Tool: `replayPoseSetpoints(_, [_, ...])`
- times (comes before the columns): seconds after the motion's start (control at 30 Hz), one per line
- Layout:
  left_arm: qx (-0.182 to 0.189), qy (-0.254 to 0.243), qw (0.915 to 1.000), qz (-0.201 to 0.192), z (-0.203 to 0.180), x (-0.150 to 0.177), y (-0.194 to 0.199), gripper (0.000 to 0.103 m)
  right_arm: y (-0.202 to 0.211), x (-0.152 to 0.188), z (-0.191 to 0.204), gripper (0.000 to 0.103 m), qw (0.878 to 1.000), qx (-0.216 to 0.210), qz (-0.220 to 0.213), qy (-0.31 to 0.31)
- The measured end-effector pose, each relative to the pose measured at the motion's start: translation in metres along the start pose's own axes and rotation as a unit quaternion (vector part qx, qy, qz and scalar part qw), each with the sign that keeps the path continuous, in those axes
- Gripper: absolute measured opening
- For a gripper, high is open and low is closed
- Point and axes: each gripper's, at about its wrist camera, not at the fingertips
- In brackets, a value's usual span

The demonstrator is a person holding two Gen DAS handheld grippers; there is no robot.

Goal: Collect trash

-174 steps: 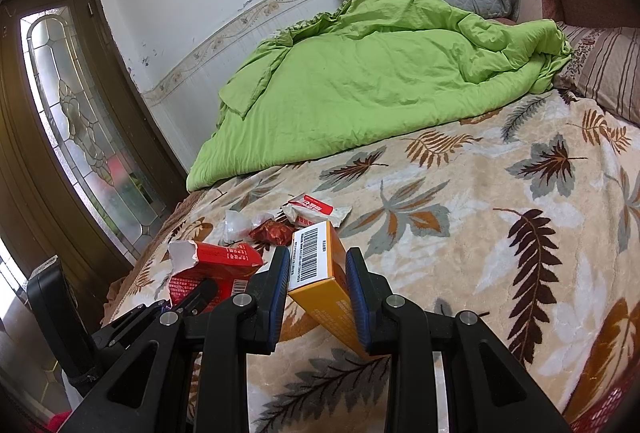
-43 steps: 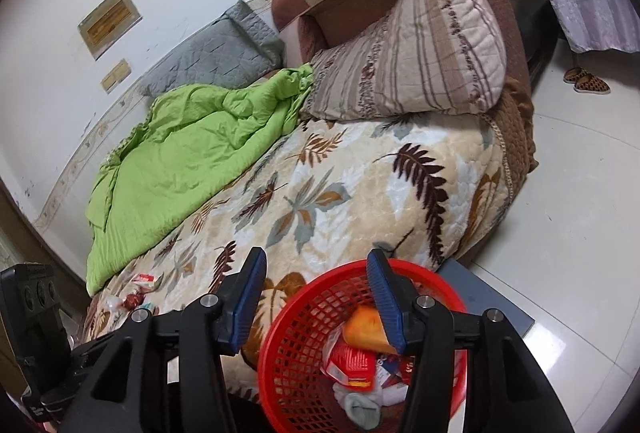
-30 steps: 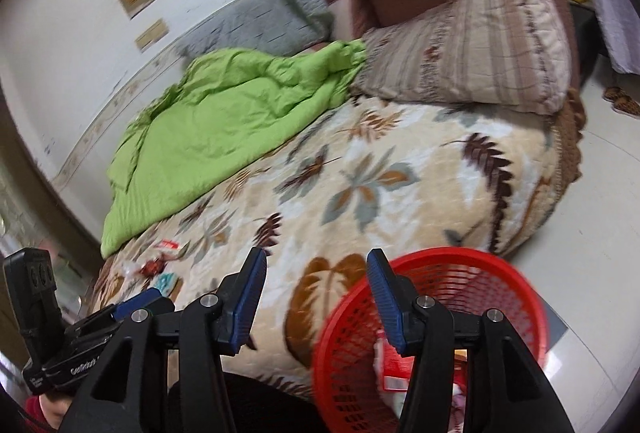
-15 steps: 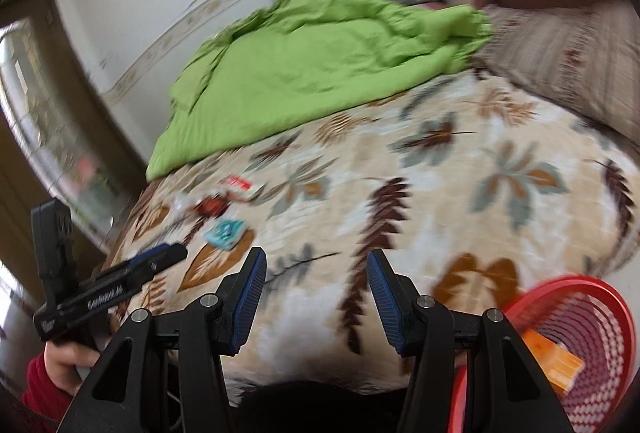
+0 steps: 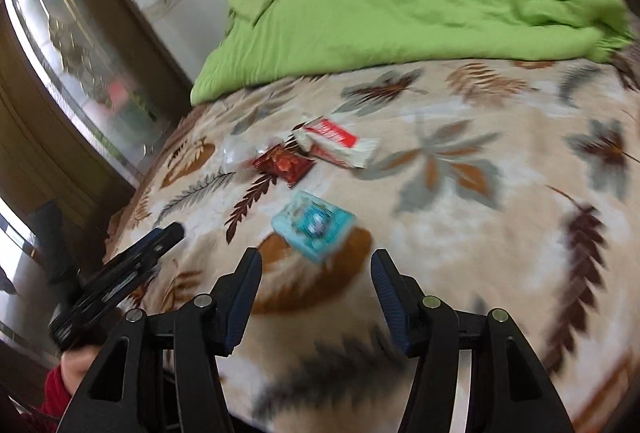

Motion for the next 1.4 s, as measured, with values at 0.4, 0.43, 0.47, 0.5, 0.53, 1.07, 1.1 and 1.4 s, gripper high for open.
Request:
replayPoseSetpoints(0.4, [0.005,0.02,0.9998,0.007,0.024,-0.005,-0.007,0.057,-0.123,-0.048,-0.006,0.061,0.997,-0.02,0.073,-0.026])
replayPoseSetpoints(0.43, [0.006,0.02,0.9997,0.008,0.024,-0.005,-0.008,0.057,-0.125,-0.045,-0.005,0.061,0.996,-0.029,0.08,-0.025])
replayPoseSetpoints(0.47, [0.005,0.021,0.9997,0.008,0.024,-0.005,-0.008,0.057,-0.124,-0.042,-0.002,0.061,0.996,-0.036,0.082,-0.019])
replayPoseSetpoints(0.5, [0.006,0.021,0.9997,0.007,0.024,-0.005,-0.007,0.057,-0.122,-0.038,0.001,0.061,0.996,-0.041,0.085,-0.01])
replayPoseSetpoints(0.53, [0.006,0.023,0.9997,0.007,0.024,-0.005,-0.008,0.057,-0.12,-0.034,0.007,0.061,0.995,-0.045,0.09,0.002])
replayPoseSetpoints(1.07, [0.034,0.023,0.9992,0.001,0.007,-0.035,-0.014,0.068,-0.108,-0.006,0.047,0.027,0.993,0.057,0.061,0.083])
replayPoseSetpoints(1.1, [0.047,0.03,0.9984,0.008,0.007,-0.043,-0.02,0.068,-0.104,-0.007,0.045,0.024,0.994,0.058,0.056,0.074])
replayPoseSetpoints(1.4, [0.059,0.076,0.9935,0.061,0.015,-0.092,-0.104,0.068,-0.071,-0.007,0.012,0.024,0.999,0.024,0.027,-0.016])
Point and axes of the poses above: each gripper's, at about its wrist camera, not at the fingertips, and y roughly against the way its jaws point, z to its left, x to its underside, and after that the axes turned 6 degrees about x, right-handed
